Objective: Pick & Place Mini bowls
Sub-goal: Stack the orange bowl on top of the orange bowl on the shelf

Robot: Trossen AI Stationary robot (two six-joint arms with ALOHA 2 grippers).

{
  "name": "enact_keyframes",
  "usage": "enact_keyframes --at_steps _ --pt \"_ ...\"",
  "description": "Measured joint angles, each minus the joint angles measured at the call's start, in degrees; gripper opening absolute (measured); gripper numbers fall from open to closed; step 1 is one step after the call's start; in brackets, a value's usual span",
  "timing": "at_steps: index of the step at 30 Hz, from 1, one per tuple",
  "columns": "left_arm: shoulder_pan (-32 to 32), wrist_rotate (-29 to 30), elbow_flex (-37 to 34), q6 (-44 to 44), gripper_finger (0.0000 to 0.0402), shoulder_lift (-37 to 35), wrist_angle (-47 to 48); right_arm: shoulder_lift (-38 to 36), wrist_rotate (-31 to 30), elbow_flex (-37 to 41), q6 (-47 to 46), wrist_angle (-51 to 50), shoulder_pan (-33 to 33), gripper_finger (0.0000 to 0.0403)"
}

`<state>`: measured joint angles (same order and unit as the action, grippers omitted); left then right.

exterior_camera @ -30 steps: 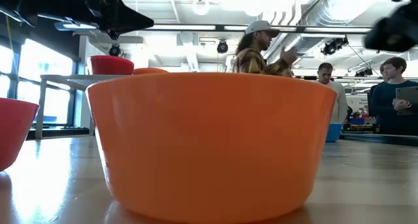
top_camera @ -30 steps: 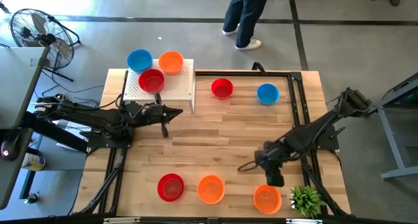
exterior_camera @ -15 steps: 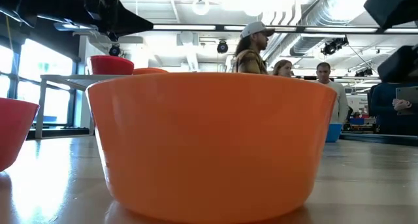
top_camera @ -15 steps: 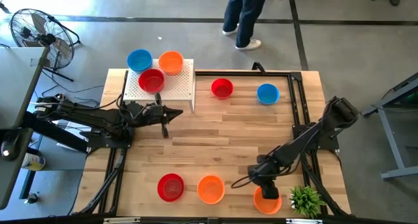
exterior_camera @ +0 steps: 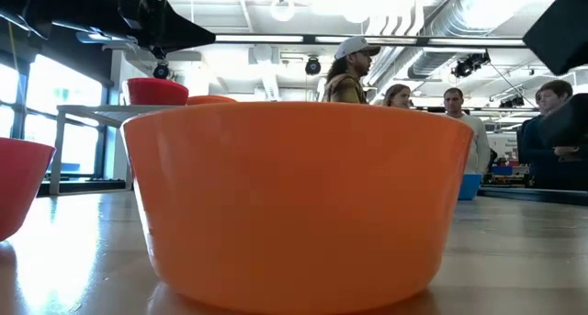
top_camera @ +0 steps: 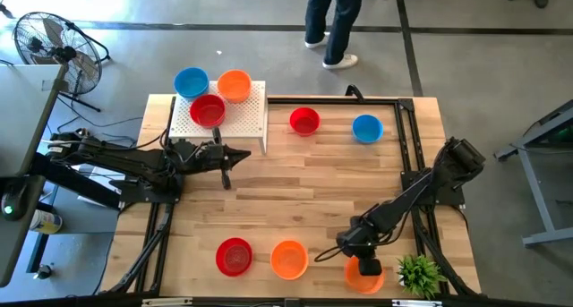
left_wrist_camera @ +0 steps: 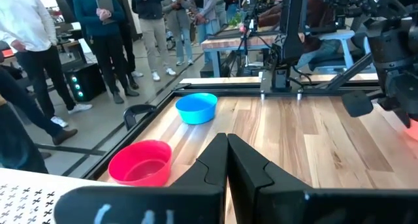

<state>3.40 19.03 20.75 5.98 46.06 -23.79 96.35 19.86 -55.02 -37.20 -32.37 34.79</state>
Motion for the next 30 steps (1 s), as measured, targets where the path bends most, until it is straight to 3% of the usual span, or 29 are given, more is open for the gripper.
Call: enact_keyframes --at_steps 8,15,21,27,30 --pt "0.0 -0.2 0.0 -0.1 0.0 0.0 0.5 -9.7 -2.5 0.0 -3.2 -6.1 -4.3 0.0004" --pt "0.0 -0.2 0.0 -0.2 0.0 0.0 0.5 -17.7 -6.1 -3.0 -10.7 -10.0 -18.7 0.0002" --pt "0.0 -0.3 0.0 -0.2 0.0 0.0 0.4 -7.7 -7.8 -14.7 -2.5 -15.3 -29.9 0.0002" --pt "0.0 -0.3 0.0 -0.2 0.0 0.0 0.3 8.5 -12.7 -28.0 6.9 -19.8 -36.0 0.0001" --pt "0.0 -0.3 0.0 -0.2 0.0 0.0 0.4 14.6 -13.4 -32.5 10.7 -16.9 -37.6 0.0001"
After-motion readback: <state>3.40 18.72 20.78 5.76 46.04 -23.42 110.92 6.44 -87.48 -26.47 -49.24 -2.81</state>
